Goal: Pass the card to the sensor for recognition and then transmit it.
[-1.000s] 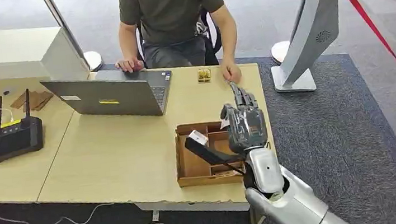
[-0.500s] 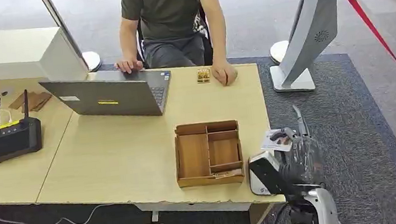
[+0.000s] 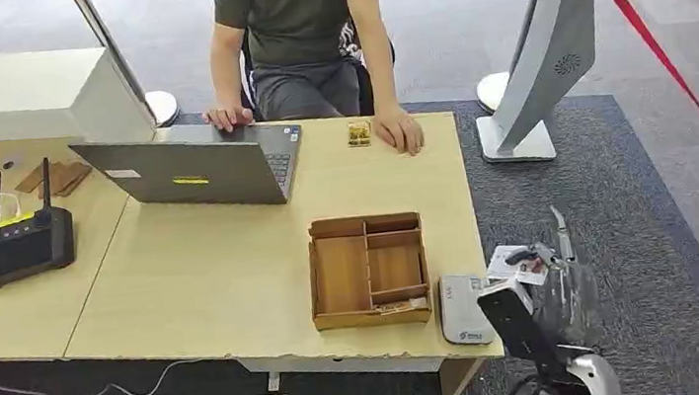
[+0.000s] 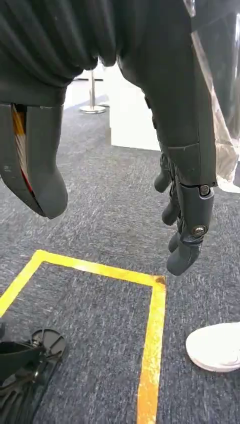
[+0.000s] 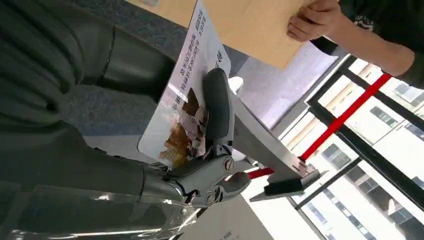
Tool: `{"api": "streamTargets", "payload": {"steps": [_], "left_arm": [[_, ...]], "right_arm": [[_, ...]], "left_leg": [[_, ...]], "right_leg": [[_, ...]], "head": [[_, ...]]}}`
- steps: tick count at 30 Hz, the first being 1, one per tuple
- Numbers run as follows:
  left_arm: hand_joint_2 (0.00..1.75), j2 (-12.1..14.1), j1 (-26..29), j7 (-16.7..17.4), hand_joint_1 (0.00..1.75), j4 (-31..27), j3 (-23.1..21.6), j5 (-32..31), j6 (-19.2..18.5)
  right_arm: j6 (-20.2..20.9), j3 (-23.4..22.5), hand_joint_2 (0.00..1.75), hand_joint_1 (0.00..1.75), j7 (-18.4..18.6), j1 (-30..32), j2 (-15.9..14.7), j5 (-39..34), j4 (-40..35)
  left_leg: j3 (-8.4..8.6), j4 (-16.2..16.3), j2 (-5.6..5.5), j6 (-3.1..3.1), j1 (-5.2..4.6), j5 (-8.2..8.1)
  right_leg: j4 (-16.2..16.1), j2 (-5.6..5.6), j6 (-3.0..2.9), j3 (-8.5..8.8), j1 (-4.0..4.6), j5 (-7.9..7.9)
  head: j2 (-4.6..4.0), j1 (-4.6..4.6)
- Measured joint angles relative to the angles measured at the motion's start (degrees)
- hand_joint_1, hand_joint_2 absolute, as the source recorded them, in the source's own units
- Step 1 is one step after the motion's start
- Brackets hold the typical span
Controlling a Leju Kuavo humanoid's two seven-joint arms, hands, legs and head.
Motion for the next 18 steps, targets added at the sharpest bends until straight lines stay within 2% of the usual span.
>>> {"api": "streamTargets", "payload": {"steps": [3, 6, 18], "left_arm": [[1.75, 0.0, 0.02, 0.11, 0.0, 0.0, 0.07, 0.02, 0.0], [1.75, 0.0, -0.02, 0.26, 0.0, 0.0, 0.11, 0.17, 0.0], [1.75, 0.0, -0.09, 0.85, 0.0, 0.0, 0.15, 1.2, 0.28]], "right_arm": [[0.42, 0.0, 1.75, 1.75, -0.13, 0.23, 0.07, -0.79, 1.33], [2.64, 0.11, 1.75, 1.75, -0.07, 0.05, 0.35, -1.77, 3.55], [8.74, 3.3, 1.75, 1.75, -0.08, -3.02, 3.71, -4.63, 15.7]], "left_leg": [[-0.01, 0.0, 0.0, 0.0, 0.0, 0.0], [-0.01, 0.0, -0.01, 0.0, 0.0, 0.0], [-0.03, 0.0, -0.01, 0.0, 0.01, 0.0]], "right_leg": [[0.0, 0.0, 0.0, 0.0, 0.0, 0.0], [0.0, 0.0, 0.0, 0.02, 0.0, 0.0], [0.0, -0.01, 0.01, 0.02, 0.0, 0.0]], "head": [[0.0, -0.02], [0.0, -0.02], [0.0, -0.02]]}}
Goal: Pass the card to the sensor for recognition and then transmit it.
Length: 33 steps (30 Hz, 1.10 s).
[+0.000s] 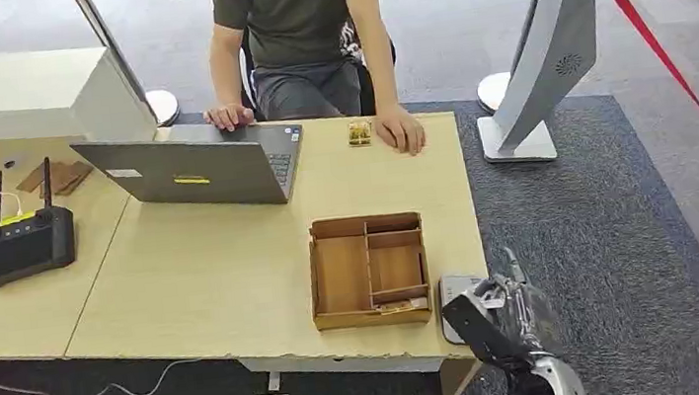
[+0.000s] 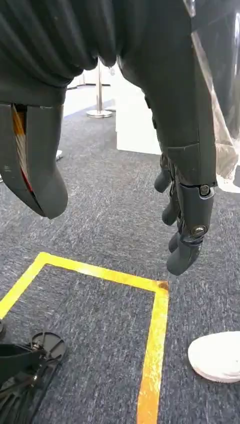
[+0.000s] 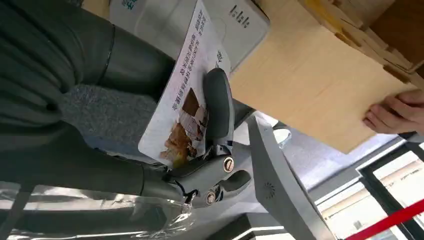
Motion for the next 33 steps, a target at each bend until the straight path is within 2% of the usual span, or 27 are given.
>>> {"api": "streamTargets", "payload": {"steps": [5, 14, 20, 24, 30, 33], "left_arm": [[1.75, 0.0, -0.02, 0.0, 0.0, 0.0, 0.2, 0.52, 0.09], [1.75, 0.0, -0.01, 0.0, 0.0, -0.02, 0.31, 1.14, 0.65], [1.75, 0.07, 0.04, 0.0, 0.0, -0.02, 0.31, 1.53, 0.9], [1.75, 0.11, 0.04, 0.0, 0.0, -0.02, 0.31, 2.05, 0.92], [1.75, 0.13, 0.04, 0.0, 0.0, -0.02, 0.31, 2.1, 0.92], [1.75, 0.15, 0.05, 0.0, 0.0, -0.02, 0.31, 2.36, 0.92]], "right_arm": [[2.97, 1.77, 1.75, 1.75, -1.07, -1.48, 1.38, -1.57, 4.23], [4.46, 4.09, 1.75, 1.75, -1.07, -3.35, 3.04, -3.65, 8.92], [3.52, 5.12, 1.75, 1.75, -0.11, -3.49, 3.04, -3.96, 9.87], [1.23, 5.47, 1.75, 1.75, 0.81, -3.5, 2.67, -2.05, 9.5], [1.12, 5.77, 1.75, 1.75, 1.55, -3.54, 2.17, -1.4, 8.69], [-0.33, 5.86, 1.75, 1.75, 1.86, -3.52, 1.84, 0.62, 7.99]], "left_leg": [[0.0, 0.0, 0.0, 0.0, 0.0, 0.0], [0.02, 0.0, 0.01, 0.0, 0.0, -0.01], [0.01, 0.0, 0.01, 0.0, 0.0, 0.0], [0.02, 0.01, 0.01, 0.0, -0.01, 0.0], [0.02, 0.01, 0.01, 0.0, -0.01, 0.0], [0.01, 0.01, 0.01, 0.0, -0.01, 0.0]], "right_leg": [[0.0, 0.0, 0.0, -0.01, 0.0, 0.0], [0.0, 0.0, 0.0, -0.01, 0.0, -0.01], [0.0, 0.0, 0.02, 0.0, 0.0, 0.01], [0.0, 0.0, 0.03, 0.0, -0.01, 0.02], [0.0, 0.0, 0.03, -0.01, -0.01, 0.02], [0.0, 0.0, 0.03, -0.02, -0.01, 0.02]], "head": [[0.0, 0.0], [0.0, 0.02], [0.0, 0.02], [0.0, 0.0], [0.0, 0.02], [0.0, 0.0]]}}
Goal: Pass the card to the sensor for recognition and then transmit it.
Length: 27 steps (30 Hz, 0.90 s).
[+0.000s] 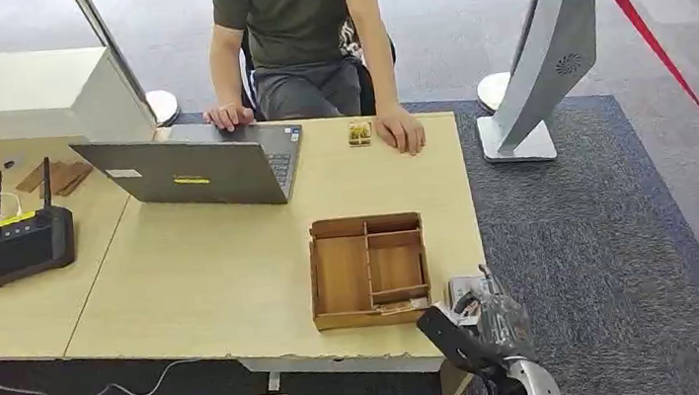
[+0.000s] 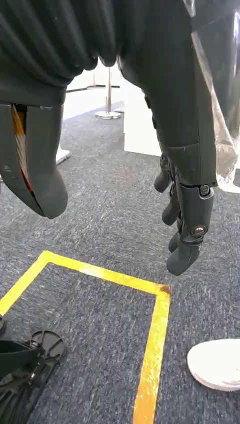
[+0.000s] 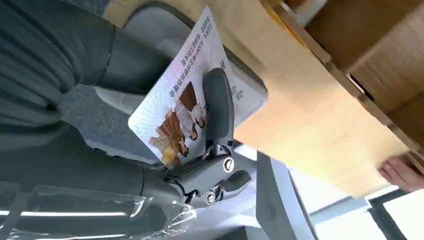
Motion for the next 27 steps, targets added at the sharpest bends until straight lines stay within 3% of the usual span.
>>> {"api": "streamTargets", "payload": {"steps": [7, 17, 22, 27], "left_arm": [[1.75, 0.18, 0.01, -0.28, 0.0, 0.0, -0.02, 0.44, 0.0], [1.75, 0.2, 0.01, -0.57, 0.0, 0.0, -0.02, 0.0, -0.11], [1.75, 0.2, -0.05, -0.61, 0.0, 0.0, -0.26, -1.25, -1.09], [1.75, 0.2, -0.41, 0.0, 0.0, -0.07, -0.83, -2.76, -1.62]], "right_arm": [[-2.29, -0.7, 1.75, 1.75, 3.28, -0.01, -2.64, 7.95, -8.71], [-2.07, -0.98, 1.75, 1.75, 3.12, -0.41, -4.41, 10.27, -16.89], [2.76, -0.26, 1.75, 1.75, 4.61, -4.7, -4.24, 13.4, -20.35], [10.74, 2.04, 1.75, 1.75, 4.96, -11.46, -1.24, 11.53, -20.65]], "left_leg": [[0.01, 0.01, 0.0, 0.0, 0.0, 0.0], [-0.01, 0.01, 0.0, 0.0, 0.0, 0.0], [-0.02, 0.01, 0.0, 0.0, 0.0, 0.01], [-0.02, 0.01, 0.02, -0.03, 0.01, 0.09]], "right_leg": [[0.0, 0.0, 0.0, 0.0, 0.0, 0.0], [0.0, 0.0, 0.0, 0.01, 0.0, 0.0], [0.01, 0.01, 0.01, 0.02, 0.0, 0.02], [0.03, 0.01, 0.01, 0.01, 0.01, 0.05]], "head": [[0.0, 0.0], [0.0, 0.02], [0.0, 0.02], [0.0, 0.02]]}}
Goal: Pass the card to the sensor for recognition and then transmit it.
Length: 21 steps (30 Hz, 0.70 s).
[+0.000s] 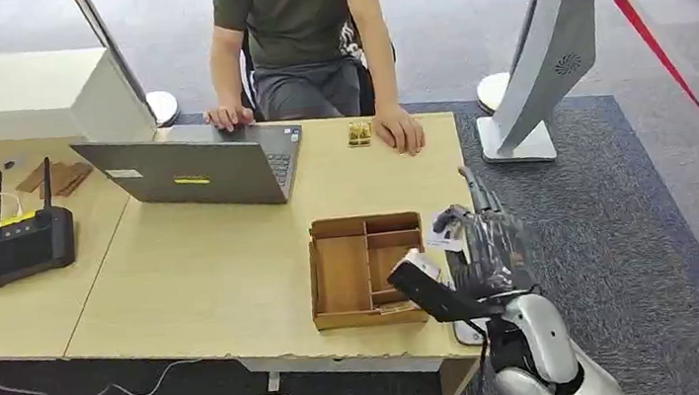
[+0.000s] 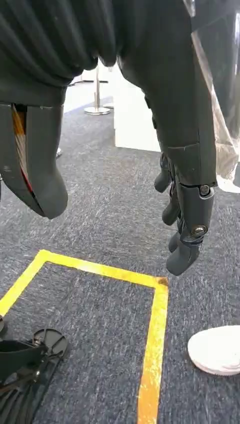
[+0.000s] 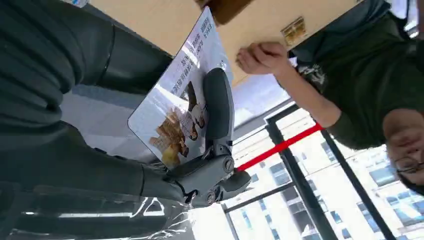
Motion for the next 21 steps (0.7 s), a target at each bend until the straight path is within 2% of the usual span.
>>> {"api": "streamTargets", "payload": {"steps": [3, 6, 8, 13, 21], "left_arm": [[1.75, -0.02, -0.69, 1.44, 0.0, -0.07, -0.98, -1.64, -0.22], [1.75, -0.09, -1.73, 3.35, 0.0, -0.33, -1.97, -3.59, -0.55], [1.75, -0.24, -2.71, 5.07, 0.0, -0.44, -2.88, -5.02, -0.63], [1.75, -0.68, -4.58, 6.73, 0.0, -0.61, -4.81, -6.34, -1.03], [1.75, -0.96, -5.17, 7.19, 0.0, -0.83, -6.69, -6.64, -1.16]], "right_arm": [[3.19, 1.51, 1.75, 1.75, -0.88, -4.29, 2.95, -5.69, 1.31], [4.72, 2.21, 1.75, 1.75, -2.1, -6.91, 5.42, -16.54, 3.22], [5.17, 2.66, 1.75, 1.75, -1.4, -8.86, 6.5, -22.39, 5.4], [5.57, 3.6, 1.75, 1.75, 0.89, -12.47, 8.37, -24.65, 10.97], [4.13, 5.22, 1.75, 1.75, 1.4, -14.25, 9.9, -25.22, 16.85]], "left_leg": [[0.0, 0.0, -0.01, 0.0, 0.01, 0.03], [-0.04, 0.0, -0.04, 0.02, 0.02, 0.06], [-0.05, 0.0, -0.03, 0.03, 0.01, 0.06], [-0.07, 0.01, -0.03, 0.04, 0.0, 0.07], [-0.1, 0.02, -0.03, 0.04, 0.0, 0.06]], "right_leg": [[0.0, -0.01, 0.0, -0.01, 0.01, 0.0], [0.01, -0.05, 0.01, -0.01, 0.01, 0.01], [0.01, -0.05, 0.04, -0.01, 0.01, 0.03], [0.0, -0.05, 0.06, -0.01, 0.0, 0.05], [-0.01, -0.05, 0.06, -0.07, 0.0, 0.04]], "head": [[0.0, -0.02], [0.0, -0.02], [0.0, -0.02], [0.0, 0.0], [0.0, -0.02]]}}
